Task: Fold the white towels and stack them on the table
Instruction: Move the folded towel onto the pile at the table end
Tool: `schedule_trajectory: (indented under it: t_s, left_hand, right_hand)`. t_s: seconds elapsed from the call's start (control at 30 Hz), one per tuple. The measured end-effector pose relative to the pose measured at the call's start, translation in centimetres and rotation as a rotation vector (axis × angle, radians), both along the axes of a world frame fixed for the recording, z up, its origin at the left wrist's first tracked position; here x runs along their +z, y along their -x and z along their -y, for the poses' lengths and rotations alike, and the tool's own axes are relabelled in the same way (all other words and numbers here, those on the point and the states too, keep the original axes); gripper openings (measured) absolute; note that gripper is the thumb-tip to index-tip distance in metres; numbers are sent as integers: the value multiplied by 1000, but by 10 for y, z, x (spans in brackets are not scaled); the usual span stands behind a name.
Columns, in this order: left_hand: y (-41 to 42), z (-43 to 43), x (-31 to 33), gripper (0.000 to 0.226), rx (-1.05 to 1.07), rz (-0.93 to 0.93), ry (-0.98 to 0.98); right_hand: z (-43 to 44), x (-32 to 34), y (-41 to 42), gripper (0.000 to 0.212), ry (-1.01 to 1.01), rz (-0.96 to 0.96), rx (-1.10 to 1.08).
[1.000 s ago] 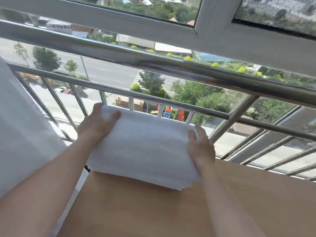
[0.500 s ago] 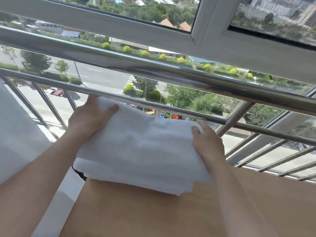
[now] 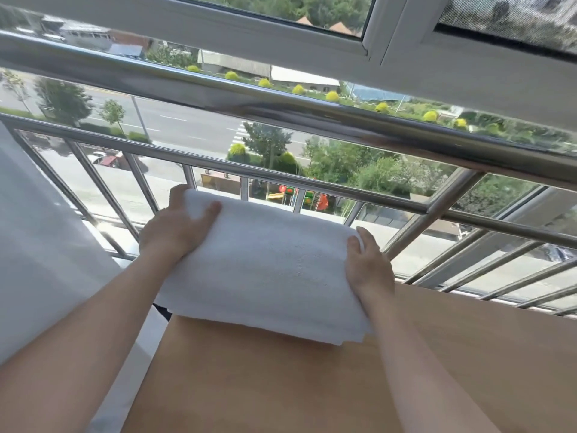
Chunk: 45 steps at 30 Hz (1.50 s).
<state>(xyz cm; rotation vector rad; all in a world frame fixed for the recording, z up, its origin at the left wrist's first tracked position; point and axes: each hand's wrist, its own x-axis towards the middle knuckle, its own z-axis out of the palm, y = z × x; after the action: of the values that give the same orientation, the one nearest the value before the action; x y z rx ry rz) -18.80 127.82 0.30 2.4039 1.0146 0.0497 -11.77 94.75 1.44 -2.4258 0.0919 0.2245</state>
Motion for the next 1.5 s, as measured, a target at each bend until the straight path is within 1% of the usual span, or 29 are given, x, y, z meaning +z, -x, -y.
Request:
schedule_trajectory:
  t_s: [0.03, 0.1, 0.13, 0.17, 0.2, 0.23, 0.27, 0.33, 0.4, 0.53, 0.73, 0.83, 0.93, 1.0, 1.13, 1.2, 1.3, 1.4, 1.5]
  left_hand:
    - [1, 3, 1, 85, -7, -23, -21]
    - [2, 10, 10, 87, -67, -29, -157]
    - [0, 17, 15, 85, -131, 0, -247]
    - [-3, 26, 19, 82, -225, 39, -307]
    - [-4, 38, 22, 80, -350, 60, -328]
    - [-4, 52, 21, 80, -480, 55, -324]
    - [-1, 67, 18, 82, -580, 35, -319]
    - [4, 80, 10, 81, -656, -1, -326]
    - [6, 78, 4, 80, -646, -17, -316]
    - [4, 76, 1, 79, -654, -42, -322]
    - [5, 75, 0, 76, -651, -55, -334]
    - [10, 82, 12, 73, -649, -97, -318]
    - [13, 101, 28, 69, -636, -109, -284]
    - [17, 125, 35, 67, -676, -98, -279]
    - [24, 182, 47, 60, -755, -72, -255]
    - [29, 210, 54, 57, -794, -66, -237]
    - [33, 249, 63, 60, -844, -46, -205]
    - [39, 304, 69, 61, -868, 38, -133]
    - [45, 368, 75, 61, -865, 90, -126]
  right_hand:
    - [-1, 3, 2, 50, 50, -19, -4]
    - [-3, 16, 3, 52, 265, 2, -12]
    - [-8, 24, 3, 52, 386, 79, 14]
    - [-16, 30, 4, 52, 449, 181, 78]
    - [-27, 33, 6, 52, 453, 265, 172]
    - [-39, 34, 11, 53, 437, 307, 275]
    - [-50, 32, 17, 56, 423, 305, 359]
    - [-66, 19, 28, 61, 451, 207, 452]
    - [-68, 9, 32, 64, 478, 132, 453]
    - [-63, 9, 27, 67, 486, 106, 446]
    - [-55, 11, 32, 70, 472, 104, 436]
    - [-52, 21, 35, 68, 461, 74, 471]
    - [-38, 28, 44, 66, 427, 86, 478]
    - [-23, 30, 53, 65, 421, 132, 460]
    - [20, 33, 67, 65, 381, 194, 378]
    - [48, 37, 72, 65, 363, 193, 340]
    - [95, 48, 80, 65, 312, 170, 274]
    - [162, 62, 92, 65, 278, 173, 177]
    - [241, 76, 110, 65, 261, 182, 93]
